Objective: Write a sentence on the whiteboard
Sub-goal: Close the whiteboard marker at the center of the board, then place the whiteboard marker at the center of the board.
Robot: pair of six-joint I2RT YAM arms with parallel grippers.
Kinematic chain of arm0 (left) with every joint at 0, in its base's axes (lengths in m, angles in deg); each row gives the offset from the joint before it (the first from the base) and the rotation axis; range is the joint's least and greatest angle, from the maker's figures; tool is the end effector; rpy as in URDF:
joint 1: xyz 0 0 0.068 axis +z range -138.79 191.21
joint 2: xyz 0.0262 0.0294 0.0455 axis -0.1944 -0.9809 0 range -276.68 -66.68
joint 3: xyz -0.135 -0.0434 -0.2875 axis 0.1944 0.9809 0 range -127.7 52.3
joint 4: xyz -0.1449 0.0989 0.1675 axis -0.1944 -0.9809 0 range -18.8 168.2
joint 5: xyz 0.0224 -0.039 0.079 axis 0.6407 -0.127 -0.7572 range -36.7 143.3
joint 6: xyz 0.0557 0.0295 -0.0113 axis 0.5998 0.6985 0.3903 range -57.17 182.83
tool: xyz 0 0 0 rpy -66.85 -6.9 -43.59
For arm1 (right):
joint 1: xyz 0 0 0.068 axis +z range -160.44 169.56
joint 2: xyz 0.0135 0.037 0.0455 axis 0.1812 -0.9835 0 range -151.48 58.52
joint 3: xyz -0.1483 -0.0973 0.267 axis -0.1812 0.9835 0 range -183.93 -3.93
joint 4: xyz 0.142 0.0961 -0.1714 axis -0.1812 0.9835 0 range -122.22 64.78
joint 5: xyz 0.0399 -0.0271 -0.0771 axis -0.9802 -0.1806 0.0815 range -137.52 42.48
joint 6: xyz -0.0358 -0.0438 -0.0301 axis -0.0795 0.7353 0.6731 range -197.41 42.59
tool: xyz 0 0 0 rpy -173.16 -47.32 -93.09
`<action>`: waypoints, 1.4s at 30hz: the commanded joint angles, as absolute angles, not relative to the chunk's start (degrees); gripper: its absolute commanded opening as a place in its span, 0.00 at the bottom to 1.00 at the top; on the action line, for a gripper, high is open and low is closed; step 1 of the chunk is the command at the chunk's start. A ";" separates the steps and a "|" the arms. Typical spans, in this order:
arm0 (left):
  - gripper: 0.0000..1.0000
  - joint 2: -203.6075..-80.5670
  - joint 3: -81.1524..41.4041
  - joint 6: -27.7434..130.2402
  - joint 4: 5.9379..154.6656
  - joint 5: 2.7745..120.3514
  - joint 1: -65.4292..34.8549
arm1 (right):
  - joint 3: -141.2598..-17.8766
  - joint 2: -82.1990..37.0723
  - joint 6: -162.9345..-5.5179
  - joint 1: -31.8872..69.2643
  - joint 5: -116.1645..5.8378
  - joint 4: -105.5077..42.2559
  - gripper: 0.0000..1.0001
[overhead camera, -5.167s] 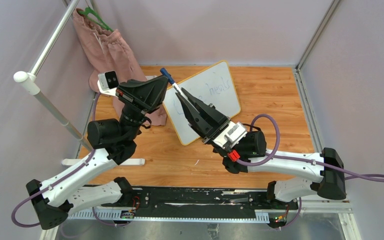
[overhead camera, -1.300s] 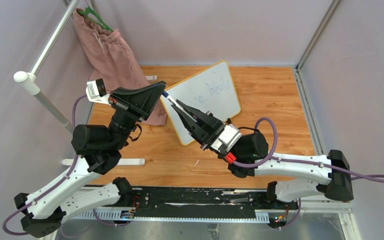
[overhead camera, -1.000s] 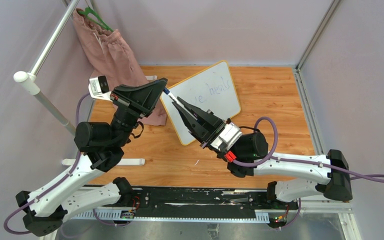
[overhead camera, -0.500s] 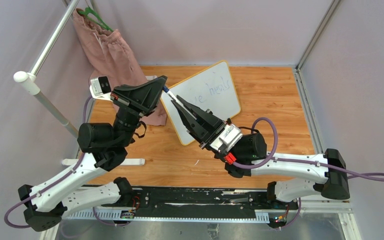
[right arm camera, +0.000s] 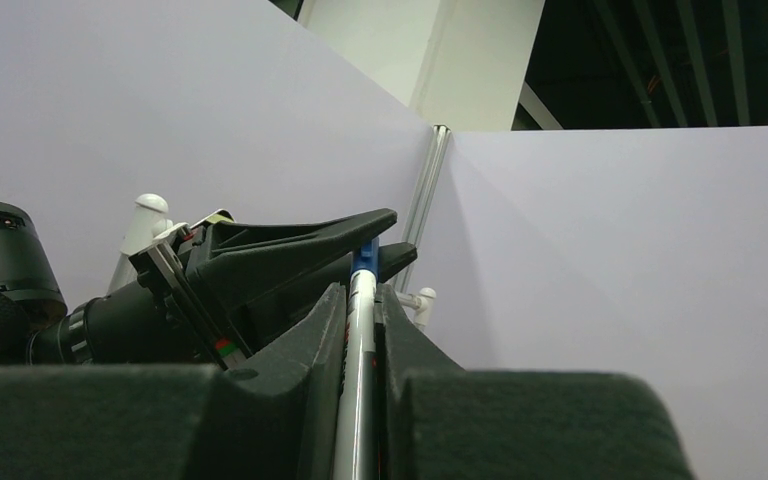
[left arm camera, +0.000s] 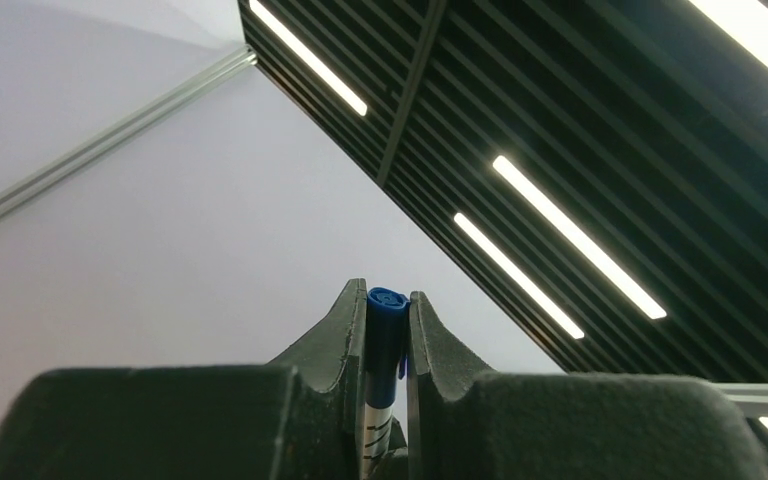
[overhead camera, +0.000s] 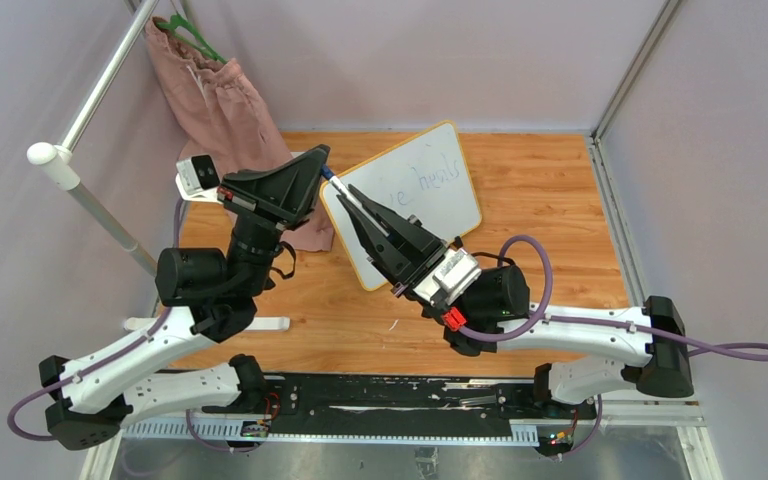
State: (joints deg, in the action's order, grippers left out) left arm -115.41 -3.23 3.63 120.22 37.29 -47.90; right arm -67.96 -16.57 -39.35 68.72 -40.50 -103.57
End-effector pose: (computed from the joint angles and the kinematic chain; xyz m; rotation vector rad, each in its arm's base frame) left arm 0.0681 -0.0870 0.5266 -0.3136 0.8357 -1.8500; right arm 0.0497 0.2273 0.5389 -0.3871 0.3793 0.6683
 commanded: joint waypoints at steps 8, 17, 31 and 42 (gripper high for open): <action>0.00 -121.31 -2.20 4.90 107.95 48.58 -55.87 | -73.44 -20.40 -36.43 67.96 -33.44 -96.13 0.00; 0.00 -114.39 -0.95 11.53 102.25 37.12 -55.85 | -69.60 -16.04 -40.00 68.40 -35.02 -93.41 0.03; 0.00 -102.38 0.86 18.62 94.47 17.42 -55.16 | -63.87 -6.90 -51.22 70.33 -37.53 -77.58 0.39; 0.00 -97.55 3.52 17.00 89.47 12.44 -55.15 | -59.29 4.21 -66.79 71.21 -33.56 -58.90 0.79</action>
State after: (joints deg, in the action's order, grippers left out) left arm -98.87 2.54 17.14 91.69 16.02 -54.61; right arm -60.90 -0.03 -58.52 70.33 -36.10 -66.55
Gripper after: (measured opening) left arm 0.165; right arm 0.758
